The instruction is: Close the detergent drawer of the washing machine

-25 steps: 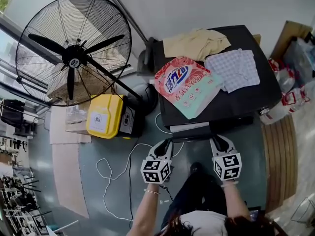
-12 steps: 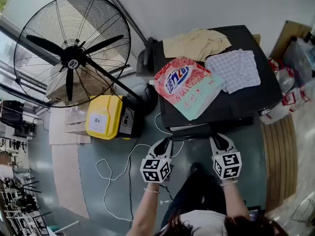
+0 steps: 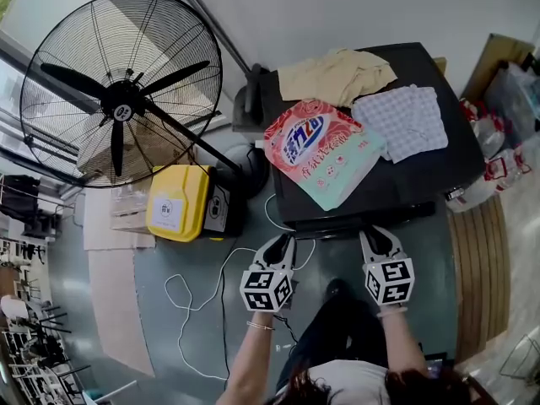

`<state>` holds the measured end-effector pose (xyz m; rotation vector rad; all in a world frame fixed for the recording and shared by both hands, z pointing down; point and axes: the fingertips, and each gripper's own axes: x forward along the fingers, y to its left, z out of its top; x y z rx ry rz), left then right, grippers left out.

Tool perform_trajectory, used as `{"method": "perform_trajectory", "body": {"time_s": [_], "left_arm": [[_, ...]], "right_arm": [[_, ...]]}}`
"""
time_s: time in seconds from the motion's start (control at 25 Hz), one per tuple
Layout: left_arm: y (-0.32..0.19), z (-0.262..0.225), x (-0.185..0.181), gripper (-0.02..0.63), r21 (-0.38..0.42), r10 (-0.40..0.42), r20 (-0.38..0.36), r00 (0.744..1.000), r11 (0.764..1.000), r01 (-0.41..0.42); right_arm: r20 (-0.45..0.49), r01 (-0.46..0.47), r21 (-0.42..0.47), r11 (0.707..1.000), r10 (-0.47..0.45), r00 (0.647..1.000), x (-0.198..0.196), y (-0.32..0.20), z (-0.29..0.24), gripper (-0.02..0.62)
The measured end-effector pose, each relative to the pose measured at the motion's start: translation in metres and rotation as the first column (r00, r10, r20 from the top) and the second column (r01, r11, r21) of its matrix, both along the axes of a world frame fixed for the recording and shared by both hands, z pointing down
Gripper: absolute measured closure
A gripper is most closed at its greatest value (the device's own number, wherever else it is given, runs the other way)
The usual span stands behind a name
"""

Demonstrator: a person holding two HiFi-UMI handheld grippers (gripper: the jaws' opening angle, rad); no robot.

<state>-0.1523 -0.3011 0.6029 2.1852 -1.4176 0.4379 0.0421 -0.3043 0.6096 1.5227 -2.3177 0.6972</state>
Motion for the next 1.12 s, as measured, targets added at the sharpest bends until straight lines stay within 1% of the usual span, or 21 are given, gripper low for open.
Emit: {"method": "perform_trajectory", "body": {"time_s": [0.84,1.12], "left_arm": [[-0.014,-0.001,-0.002,0.528,0.005,-0.003,0.006,1.0,1.0,0.003],[-0.016,0.001,-0.003,0.523,-0.007,-0.038,-0.011,0.999,0.999,0.038]], "right_arm": [[0.01,-0.029,0.003,1.0,0.029,1.0,-0.002,-0.013,0.0,0.508],[0.013,-0.041,0.012,0.999,0.041,0.999,-0.003,-0.015,0.001,0.505]]}}
